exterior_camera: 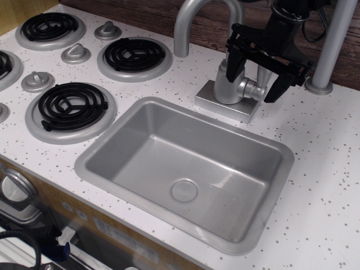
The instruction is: Lever vertical to front
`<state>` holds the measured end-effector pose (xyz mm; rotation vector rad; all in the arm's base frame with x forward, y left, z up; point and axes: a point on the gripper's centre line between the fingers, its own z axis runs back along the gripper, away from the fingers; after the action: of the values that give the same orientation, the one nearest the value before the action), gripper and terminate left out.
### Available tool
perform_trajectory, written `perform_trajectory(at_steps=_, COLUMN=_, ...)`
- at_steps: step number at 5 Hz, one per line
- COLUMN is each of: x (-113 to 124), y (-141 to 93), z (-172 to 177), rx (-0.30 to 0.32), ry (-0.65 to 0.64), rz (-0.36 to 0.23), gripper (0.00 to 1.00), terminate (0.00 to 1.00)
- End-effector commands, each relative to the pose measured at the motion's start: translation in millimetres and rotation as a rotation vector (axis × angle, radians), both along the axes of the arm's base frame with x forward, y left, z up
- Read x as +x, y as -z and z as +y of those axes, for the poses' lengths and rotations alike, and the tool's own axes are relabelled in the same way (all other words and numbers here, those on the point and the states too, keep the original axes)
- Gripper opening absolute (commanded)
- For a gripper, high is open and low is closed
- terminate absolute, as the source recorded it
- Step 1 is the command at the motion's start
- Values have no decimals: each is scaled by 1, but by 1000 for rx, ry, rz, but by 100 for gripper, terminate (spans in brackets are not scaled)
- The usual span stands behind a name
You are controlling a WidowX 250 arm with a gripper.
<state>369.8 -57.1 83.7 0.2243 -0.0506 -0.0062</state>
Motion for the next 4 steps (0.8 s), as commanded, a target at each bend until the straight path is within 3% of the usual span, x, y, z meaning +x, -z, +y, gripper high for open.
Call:
perform_trajectory(at_steps=1, x=0, y=0, z=0, rx=0, ry=0, rz=0, gripper=100, terminate=0)
perform_trajectory(at_steps=2, x=7, y=-17, z=1, rx=21, ry=23, rz=-93, gripper=100, terminate=0)
perform_trajectory(at_steps=4, x=28, y=-43, z=2, rx=66, ry=64, rz=-138, gripper=100, terminate=0)
